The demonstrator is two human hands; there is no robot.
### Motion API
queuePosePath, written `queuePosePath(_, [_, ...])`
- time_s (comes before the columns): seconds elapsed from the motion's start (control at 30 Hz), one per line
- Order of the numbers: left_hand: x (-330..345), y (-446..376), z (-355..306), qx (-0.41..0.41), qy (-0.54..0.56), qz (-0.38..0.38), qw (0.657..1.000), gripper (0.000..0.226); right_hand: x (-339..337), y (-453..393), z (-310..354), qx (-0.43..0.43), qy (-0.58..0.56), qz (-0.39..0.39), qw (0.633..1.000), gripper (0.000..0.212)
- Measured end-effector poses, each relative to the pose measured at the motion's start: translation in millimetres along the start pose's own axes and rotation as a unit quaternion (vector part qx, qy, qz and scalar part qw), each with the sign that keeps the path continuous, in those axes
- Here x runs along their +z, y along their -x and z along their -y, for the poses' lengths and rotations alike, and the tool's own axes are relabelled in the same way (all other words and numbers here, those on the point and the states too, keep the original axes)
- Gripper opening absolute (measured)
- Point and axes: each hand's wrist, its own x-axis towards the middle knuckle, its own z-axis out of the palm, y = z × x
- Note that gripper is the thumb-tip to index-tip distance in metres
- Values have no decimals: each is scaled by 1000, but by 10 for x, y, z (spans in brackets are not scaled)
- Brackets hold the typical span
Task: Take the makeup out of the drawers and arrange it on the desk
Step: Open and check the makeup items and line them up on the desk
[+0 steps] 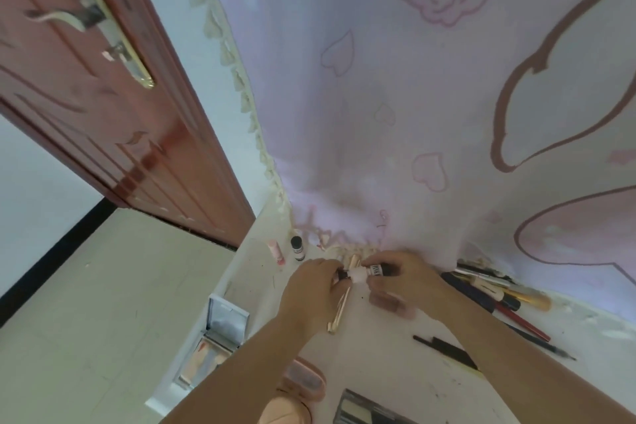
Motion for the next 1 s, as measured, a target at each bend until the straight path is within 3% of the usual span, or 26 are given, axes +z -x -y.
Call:
queuePosePath(0.17, [-273,94,217,-31,43,14,998,43,197,-52,162,-18,-39,11,999,21])
queuePosePath(0.27, [-413,186,464,-64,19,11,998,46,342,-138,320,-67,110,-28,991,17])
queuePosePath(0.33, [-483,263,654,-84,-8,5,996,43,471,-241,415,-107,239,-45,964,16])
queuePosePath(0.43, [-525,358,903,-124,-52,4,991,40,694,-379,492,-144,423,-28,894,11])
queuePosePath(0.53, [-502,408,1083,-149,-88,16,985,38,883,-475,510,-166,545,7,822,27])
queuePosePath(0.73, [-391,424,1211,-141,-115,21,983,39,1084,-655,513,-158,614,28,773,27])
queuePosePath(1.0, [-345,369,1247,-140,-77,17,987,39,1172,-699,491,-137,630,28,764,29])
